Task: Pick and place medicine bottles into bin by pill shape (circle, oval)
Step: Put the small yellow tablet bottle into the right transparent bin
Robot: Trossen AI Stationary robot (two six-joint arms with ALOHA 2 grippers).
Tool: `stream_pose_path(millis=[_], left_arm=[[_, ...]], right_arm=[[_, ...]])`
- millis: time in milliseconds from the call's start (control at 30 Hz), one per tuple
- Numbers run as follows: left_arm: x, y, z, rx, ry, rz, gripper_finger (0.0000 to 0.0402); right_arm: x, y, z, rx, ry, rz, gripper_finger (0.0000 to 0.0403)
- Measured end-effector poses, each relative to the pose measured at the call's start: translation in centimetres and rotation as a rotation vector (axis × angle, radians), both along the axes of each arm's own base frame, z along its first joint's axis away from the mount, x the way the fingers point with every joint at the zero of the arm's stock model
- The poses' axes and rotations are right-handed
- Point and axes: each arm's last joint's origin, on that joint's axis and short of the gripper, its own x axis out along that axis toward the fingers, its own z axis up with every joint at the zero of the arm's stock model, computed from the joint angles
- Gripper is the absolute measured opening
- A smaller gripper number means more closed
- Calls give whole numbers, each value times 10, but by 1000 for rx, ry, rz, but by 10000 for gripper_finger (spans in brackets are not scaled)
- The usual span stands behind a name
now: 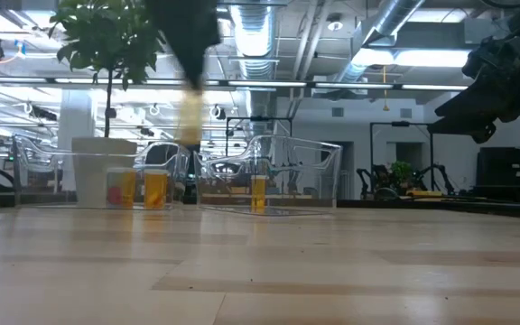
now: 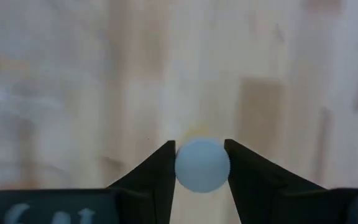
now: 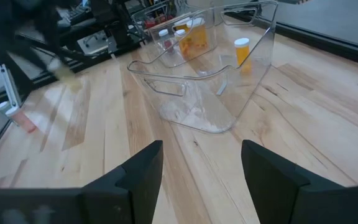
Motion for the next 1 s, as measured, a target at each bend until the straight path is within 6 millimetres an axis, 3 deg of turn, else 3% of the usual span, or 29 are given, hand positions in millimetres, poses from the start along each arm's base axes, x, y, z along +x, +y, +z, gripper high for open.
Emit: stream_pose_path(millis=[233, 467, 700, 1000], left_arm=[[26, 80, 47, 99, -154, 63, 119], [35, 162, 58, 115, -257, 193, 119], [51, 211, 35, 46, -292, 214, 119], [74, 233, -30, 35, -136, 184, 119]], right_arm=[[0, 0, 0, 0, 1, 0, 225], [0, 0, 0, 0, 1, 0, 225], [0, 0, 0, 0, 1, 0, 225], [1, 0, -1, 3, 14, 0, 225]])
